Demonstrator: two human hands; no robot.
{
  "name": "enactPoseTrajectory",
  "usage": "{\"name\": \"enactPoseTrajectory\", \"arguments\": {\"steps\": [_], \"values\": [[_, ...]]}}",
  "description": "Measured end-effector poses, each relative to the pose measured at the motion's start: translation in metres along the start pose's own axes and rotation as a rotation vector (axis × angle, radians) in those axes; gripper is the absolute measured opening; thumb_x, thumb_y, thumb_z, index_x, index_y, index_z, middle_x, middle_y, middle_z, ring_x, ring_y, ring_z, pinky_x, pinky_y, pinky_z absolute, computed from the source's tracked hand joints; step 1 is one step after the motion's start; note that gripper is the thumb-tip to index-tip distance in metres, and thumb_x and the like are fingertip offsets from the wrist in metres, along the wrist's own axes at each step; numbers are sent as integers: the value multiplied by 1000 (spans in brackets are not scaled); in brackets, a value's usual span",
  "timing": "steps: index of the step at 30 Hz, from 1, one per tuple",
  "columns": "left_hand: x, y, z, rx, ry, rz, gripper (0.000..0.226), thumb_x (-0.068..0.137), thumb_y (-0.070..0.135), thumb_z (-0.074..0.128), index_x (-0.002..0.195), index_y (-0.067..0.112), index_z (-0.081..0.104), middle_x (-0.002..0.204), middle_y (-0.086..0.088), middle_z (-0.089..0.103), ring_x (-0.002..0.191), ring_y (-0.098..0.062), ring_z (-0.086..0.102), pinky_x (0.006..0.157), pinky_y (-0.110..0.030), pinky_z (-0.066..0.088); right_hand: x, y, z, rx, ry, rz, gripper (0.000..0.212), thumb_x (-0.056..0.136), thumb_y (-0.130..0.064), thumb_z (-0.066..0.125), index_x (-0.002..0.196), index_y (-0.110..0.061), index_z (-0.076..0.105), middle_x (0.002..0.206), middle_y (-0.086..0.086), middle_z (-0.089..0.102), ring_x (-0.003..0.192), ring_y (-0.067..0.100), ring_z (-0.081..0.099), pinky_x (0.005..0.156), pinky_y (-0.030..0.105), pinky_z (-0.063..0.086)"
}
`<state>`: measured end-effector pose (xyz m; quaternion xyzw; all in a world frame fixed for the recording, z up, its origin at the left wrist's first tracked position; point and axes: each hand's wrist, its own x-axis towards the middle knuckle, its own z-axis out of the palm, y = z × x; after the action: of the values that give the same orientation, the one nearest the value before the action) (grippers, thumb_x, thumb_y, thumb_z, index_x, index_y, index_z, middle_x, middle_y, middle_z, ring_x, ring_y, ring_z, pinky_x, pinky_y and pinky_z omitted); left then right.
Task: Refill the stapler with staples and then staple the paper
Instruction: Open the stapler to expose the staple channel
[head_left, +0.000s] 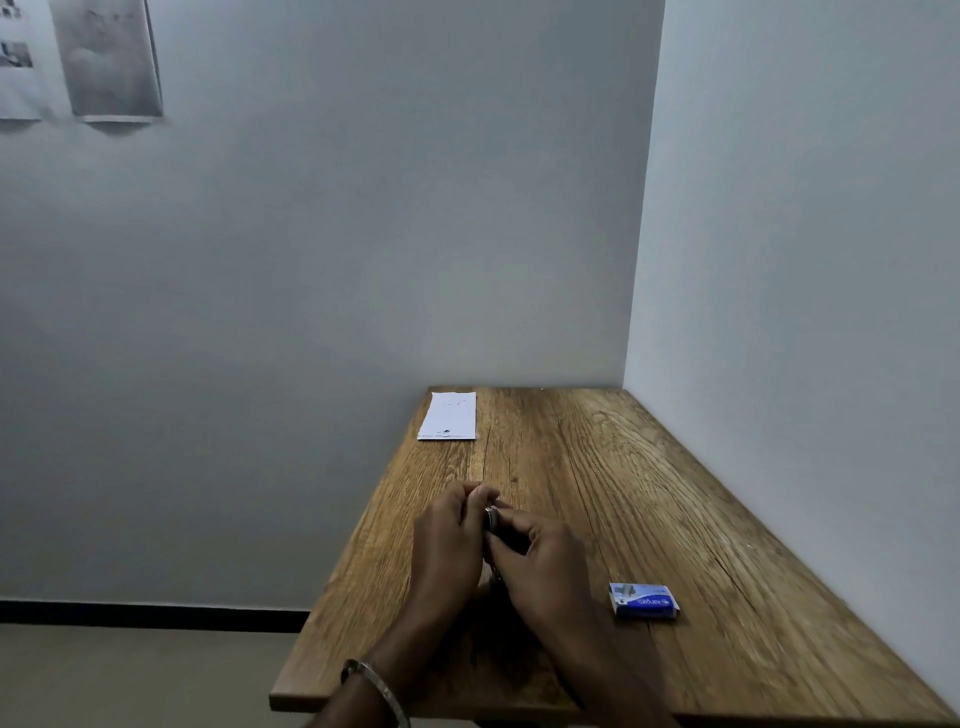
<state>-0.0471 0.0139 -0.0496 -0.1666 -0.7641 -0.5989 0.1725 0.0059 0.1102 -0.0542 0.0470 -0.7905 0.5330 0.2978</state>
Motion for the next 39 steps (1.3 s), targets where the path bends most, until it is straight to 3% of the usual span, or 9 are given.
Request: {"name": "enactPoseTrajectory", "arguments": {"steps": [3,8,12,17,22,27,30,34,39], "values": [[2,-4,-4,-78,-73,-60,21,101,24,51,97,19,71,88,0,76,79,-12,74,69,-36,63,-2,2,0,34,-21,48,26,88,-12,71,108,-28,74,78,-31,69,87,-14,67,72,5,52],[4,-5,-7,-184,-131,-158,25,102,24,49,108,14,71,92,0,76,80,-8,74,59,-21,58,2,4,-7,74,-110,137,28,90,-11,67,110,-29,72,94,-29,71,98,-12,65,81,7,51],[4,0,-7,-245,-201,-181,30,103,29,46,115,14,69,99,-7,76,89,-17,75,69,-31,62,7,7,-13,132,-156,183,28,91,-7,64,111,-24,73,115,-12,72,108,1,66,93,25,55],[0,7,-9,-365,-272,-316,32,103,37,42,115,20,66,104,-7,74,95,-20,74,67,-28,59,11,12,-18,249,-151,315,21,91,-6,65,106,-18,75,106,2,77,102,18,72,92,47,57],[-4,0,-23,-424,-424,-410,28,104,22,43,123,13,62,110,-13,75,101,-27,73,90,-41,59,13,18,-23,375,-42,445,17,86,-7,71,100,-15,75,91,5,79,86,21,76,76,41,61],[-6,-2,-33,-365,-554,-346,28,102,12,46,127,13,59,113,-8,74,105,-20,71,88,-33,59,18,17,-23,531,28,541,16,88,-4,69,103,-7,71,93,16,78,85,29,76,72,42,61],[-8,4,-35,-352,-628,-277,23,100,16,52,120,20,62,105,3,77,99,-13,73,76,-21,58,21,16,-24,582,108,546,18,87,1,69,105,0,67,93,20,76,85,31,76,75,42,62],[-7,2,-38,-382,-671,-299,30,103,10,44,127,21,58,116,-6,73,105,-24,71,83,-29,60,25,13,-27,594,201,550,22,83,0,73,103,0,64,89,21,76,78,32,76,66,40,63],[-11,-2,-35,-212,-648,-113,40,92,3,61,124,27,58,110,14,71,102,-8,70,80,-20,57,28,12,-27,566,268,527,28,81,2,74,104,-2,57,90,23,73,72,30,76,62,38,61]]}}
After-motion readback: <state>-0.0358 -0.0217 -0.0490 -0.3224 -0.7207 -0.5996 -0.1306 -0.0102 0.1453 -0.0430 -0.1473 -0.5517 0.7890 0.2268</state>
